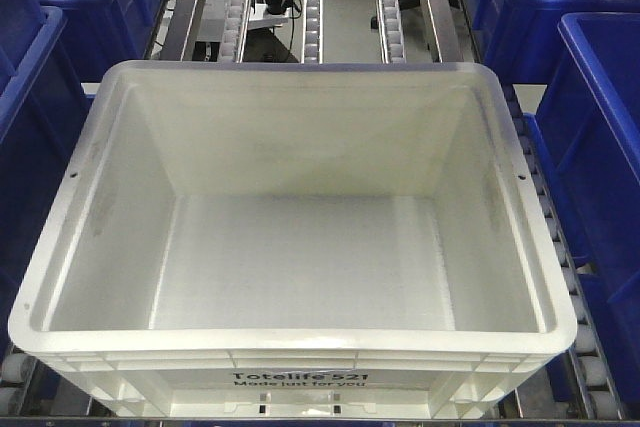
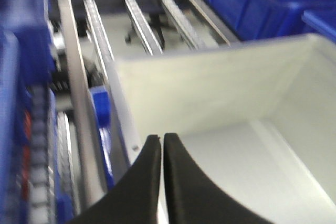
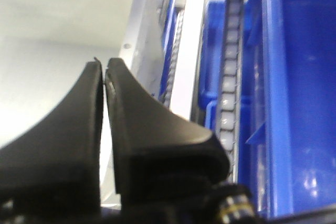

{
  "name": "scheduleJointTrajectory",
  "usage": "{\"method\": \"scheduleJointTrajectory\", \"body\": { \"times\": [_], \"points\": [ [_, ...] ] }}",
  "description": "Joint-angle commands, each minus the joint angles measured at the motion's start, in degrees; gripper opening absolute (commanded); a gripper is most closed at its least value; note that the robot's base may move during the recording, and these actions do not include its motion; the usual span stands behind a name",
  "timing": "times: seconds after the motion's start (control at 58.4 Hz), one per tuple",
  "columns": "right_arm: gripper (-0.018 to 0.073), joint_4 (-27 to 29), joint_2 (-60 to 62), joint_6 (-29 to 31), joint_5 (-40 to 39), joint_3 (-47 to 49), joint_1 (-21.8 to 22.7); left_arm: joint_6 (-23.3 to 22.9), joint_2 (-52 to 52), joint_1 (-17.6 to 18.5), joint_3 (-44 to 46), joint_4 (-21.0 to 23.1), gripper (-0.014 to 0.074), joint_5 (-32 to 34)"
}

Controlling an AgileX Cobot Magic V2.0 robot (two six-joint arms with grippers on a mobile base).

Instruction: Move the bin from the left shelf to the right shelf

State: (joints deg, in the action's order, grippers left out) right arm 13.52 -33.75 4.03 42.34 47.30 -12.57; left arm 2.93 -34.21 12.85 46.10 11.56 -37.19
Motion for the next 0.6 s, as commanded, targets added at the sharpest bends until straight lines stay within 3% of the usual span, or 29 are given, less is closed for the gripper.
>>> {"method": "scheduleJointTrajectory", "body": {
  "times": [0.0, 0.24, 0.582],
  "points": [
    [-0.0008, 1.7, -3.9, 0.6, -2.2, 2.9, 0.0, 0.0, -3.6, 0.3, 2.0, 2.4, -0.0006, 3.4],
    [-0.0008, 2.3, -11.8, 0.7, -2.9, 2.8, 0.0, -0.1, -9.2, 0.3, 2.0, 2.4, -0.0006, 5.8],
    [0.0003, 2.4, -12.8, 1.0, -5.5, 2.8, 0.0, -0.1, -9.7, 0.3, 1.9, 2.8, 0.0000, 7.1]
  ]
}}
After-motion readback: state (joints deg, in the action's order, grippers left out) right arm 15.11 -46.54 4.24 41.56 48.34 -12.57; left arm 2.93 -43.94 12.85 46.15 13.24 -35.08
